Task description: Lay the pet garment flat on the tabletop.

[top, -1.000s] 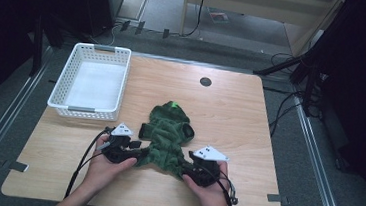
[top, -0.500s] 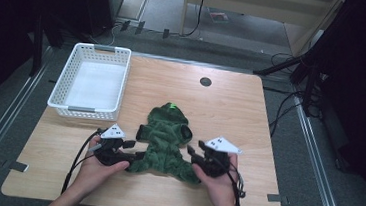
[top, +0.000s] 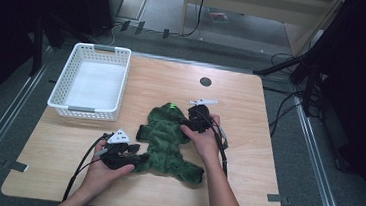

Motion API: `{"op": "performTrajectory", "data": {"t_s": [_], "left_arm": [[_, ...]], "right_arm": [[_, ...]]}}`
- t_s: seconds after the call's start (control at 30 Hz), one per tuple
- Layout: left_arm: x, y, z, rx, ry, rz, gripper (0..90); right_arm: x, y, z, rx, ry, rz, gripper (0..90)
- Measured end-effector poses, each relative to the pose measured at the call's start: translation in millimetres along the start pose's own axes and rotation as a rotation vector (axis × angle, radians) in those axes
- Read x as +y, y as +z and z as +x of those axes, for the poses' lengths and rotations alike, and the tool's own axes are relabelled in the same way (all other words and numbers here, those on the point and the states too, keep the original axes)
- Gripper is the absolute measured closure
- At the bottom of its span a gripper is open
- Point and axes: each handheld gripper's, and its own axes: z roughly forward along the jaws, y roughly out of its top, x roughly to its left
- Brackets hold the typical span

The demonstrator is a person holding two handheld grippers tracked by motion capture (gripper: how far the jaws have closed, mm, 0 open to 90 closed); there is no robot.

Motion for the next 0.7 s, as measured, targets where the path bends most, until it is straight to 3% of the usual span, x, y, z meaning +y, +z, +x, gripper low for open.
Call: {"op": "performTrajectory", "data": {"t_s": [0.07,0.1,0.17,0.23,0.47,0.5,0.53,0.6,0.67,0.7], "left_arm": [[-0.5,0.1,0.2,-0.003,-0.001,-0.004,48.6],[-1.3,0.3,0.0,-0.002,0.001,-0.011,51.9],[-3.2,-0.6,-2.9,-0.004,0.027,-0.024,57.5],[-4.3,-0.8,-5.7,-0.008,0.056,-0.023,64.2],[-5.1,-0.8,-7.1,-0.027,0.076,-0.024,72.8],[-5.1,-0.6,-7.0,-0.026,0.076,-0.026,72.9],[-5.1,-0.4,-7.1,-0.024,0.076,-0.028,72.9],[-5.1,-0.3,-7.0,-0.021,0.075,-0.028,72.8],[-5.1,0.4,-6.8,-0.014,0.064,-0.033,67.2],[-4.8,0.5,-6.0,-0.006,0.057,-0.032,67.2]], "right_arm": [[0.1,1.8,0.8,-0.004,0.003,0.011,60.8],[0.3,6.4,1.8,-0.020,-0.035,0.034,72.8],[1.2,7.9,2.9,-0.028,-0.081,0.039,84.9],[4.2,8.2,3.3,-0.038,-0.135,0.041,89.4],[24.4,4.0,-0.4,-0.086,-0.131,-0.057,90.0],[34.5,-0.1,-1.8,-0.073,-0.116,-0.145,90.0],[37.7,-0.8,-2.0,-0.072,-0.115,-0.169,90.0],[41.6,-0.7,-2.0,-0.084,-0.117,-0.184,90.0],[47.2,4.0,-2.5,-0.079,-0.123,-0.177,89.5],[48.0,6.6,-3.1,-0.065,-0.118,-0.165,85.4]]}}
